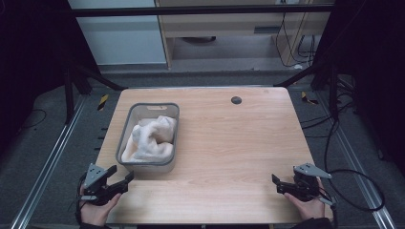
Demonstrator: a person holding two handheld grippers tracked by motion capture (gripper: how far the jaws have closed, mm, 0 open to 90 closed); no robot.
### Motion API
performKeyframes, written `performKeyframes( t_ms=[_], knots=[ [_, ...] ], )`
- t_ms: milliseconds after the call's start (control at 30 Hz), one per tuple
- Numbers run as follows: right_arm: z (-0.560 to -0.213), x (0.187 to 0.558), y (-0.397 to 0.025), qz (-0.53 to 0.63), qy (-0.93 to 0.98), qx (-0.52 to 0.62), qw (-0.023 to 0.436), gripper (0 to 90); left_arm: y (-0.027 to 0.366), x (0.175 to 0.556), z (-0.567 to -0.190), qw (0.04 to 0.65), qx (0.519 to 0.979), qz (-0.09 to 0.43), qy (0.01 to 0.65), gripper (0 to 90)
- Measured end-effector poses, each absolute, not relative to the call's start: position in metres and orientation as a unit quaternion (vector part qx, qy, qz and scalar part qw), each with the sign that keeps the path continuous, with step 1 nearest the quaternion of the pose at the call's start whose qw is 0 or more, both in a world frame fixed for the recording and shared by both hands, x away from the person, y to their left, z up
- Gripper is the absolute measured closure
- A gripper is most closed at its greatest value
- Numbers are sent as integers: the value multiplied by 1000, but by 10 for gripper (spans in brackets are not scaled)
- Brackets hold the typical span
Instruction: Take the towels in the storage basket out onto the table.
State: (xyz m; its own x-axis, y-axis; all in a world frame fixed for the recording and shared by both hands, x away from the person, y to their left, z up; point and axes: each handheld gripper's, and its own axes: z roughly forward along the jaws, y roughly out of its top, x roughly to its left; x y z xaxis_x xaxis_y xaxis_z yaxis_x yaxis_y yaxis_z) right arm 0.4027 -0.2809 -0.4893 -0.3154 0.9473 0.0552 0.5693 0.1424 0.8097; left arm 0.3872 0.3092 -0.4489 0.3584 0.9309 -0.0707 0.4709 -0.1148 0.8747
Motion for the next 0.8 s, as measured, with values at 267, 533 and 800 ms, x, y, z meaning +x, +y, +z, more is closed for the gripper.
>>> performKeyframes(
  t_ms=[267, 533, 800],
  knots=[
    [-490, 403, -281, 384, 716, 526, 250, 107, 308, 387, -434, 459, 688, 268, 495, 255],
    [-491, 404, -280, 382, 719, 524, 249, 106, 306, 388, -420, 467, 686, 274, 485, 242],
    [-491, 404, -279, 381, 719, 528, 242, 107, 301, 390, -402, 475, 687, 279, 474, 234]
  ],
)
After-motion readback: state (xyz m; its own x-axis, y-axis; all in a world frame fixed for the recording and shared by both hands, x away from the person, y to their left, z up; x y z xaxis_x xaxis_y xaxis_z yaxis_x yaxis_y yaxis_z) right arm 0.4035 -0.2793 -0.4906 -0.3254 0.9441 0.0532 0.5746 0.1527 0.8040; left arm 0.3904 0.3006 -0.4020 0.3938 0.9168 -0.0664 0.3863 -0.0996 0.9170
